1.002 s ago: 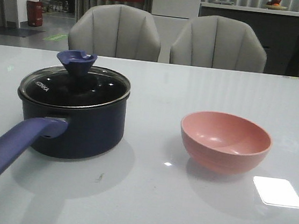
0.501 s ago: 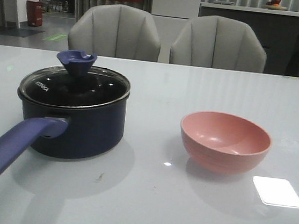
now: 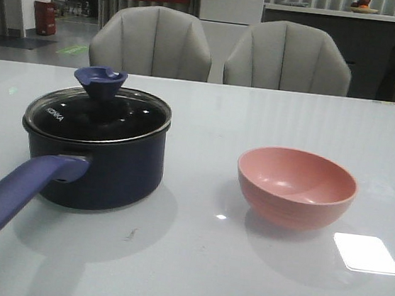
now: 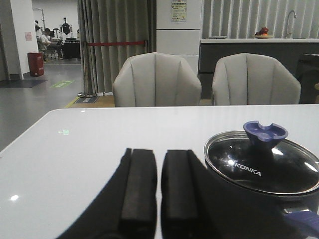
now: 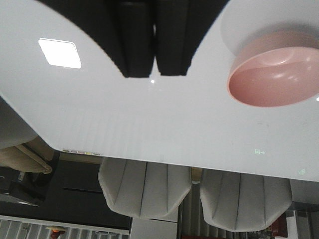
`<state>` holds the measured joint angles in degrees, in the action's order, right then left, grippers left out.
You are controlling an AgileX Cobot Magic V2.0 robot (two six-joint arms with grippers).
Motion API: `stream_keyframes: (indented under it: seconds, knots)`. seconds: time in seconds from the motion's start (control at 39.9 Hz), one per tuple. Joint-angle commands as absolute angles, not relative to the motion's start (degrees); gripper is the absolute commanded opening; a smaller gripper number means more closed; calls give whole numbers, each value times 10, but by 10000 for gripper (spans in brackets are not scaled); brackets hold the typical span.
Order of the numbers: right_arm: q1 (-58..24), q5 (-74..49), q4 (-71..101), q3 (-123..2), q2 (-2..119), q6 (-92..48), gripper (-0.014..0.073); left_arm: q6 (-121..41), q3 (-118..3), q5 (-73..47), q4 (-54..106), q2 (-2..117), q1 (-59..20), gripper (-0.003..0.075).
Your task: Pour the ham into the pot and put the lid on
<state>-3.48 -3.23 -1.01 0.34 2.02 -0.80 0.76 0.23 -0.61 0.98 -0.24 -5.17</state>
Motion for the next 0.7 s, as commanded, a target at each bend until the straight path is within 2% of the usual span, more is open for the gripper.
stream_keyframes:
  seconds: [0.0,0.13,0.68]
  knots:
    - [-31,54,-20,14,15,0,149,12,15,41,14,-13,-50,130]
    - [-31,27,-20,12,-19,0,149,12,15,41,14,-13,-50,130]
    - [-31,29,-20,12,-18,4,149,12,15,41,14,-13,-50,130]
